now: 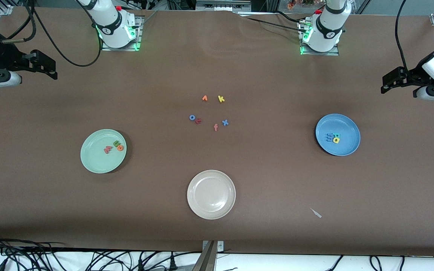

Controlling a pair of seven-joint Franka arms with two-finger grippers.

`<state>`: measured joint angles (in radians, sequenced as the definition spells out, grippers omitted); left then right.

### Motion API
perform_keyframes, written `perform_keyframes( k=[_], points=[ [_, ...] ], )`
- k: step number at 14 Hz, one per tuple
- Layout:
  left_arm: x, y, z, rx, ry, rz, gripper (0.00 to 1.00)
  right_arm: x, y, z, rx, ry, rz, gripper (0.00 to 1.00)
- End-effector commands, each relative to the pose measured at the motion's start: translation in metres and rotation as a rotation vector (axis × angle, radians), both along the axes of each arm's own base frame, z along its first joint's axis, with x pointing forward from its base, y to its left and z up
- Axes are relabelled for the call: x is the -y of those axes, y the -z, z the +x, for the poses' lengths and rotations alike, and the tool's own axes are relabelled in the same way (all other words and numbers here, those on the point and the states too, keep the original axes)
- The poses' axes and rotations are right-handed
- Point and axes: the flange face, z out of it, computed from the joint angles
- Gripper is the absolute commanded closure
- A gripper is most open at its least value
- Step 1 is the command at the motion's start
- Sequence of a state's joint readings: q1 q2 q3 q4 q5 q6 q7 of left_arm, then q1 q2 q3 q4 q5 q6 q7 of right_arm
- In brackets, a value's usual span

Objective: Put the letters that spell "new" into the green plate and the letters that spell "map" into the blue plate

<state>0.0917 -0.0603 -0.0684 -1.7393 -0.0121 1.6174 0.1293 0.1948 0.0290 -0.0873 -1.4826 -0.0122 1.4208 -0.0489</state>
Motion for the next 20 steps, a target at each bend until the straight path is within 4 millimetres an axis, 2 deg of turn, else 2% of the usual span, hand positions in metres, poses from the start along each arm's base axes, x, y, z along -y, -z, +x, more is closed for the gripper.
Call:
perform_keyframes(
  k=[1,8,12,20],
  points=[
    [0.000,-0.006,-0.006,0.002,0.019,-0.030,0.00,-0.002,-0.002,-0.002,-0.011,-0.006,0.004,0.00],
    [0.002,-0.003,-0.005,-0.004,0.022,-0.031,0.00,-0.005,-0.003,-0.002,-0.005,-0.012,-0.008,0.00],
    [0.003,-0.003,-0.005,-0.005,0.023,-0.031,0.00,0.019,-0.004,0.001,0.005,0.052,0.004,0.00],
    [0.003,-0.002,-0.004,-0.008,0.025,-0.031,0.00,-0.002,-0.004,-0.001,0.008,0.006,-0.039,0.00]
  ],
)
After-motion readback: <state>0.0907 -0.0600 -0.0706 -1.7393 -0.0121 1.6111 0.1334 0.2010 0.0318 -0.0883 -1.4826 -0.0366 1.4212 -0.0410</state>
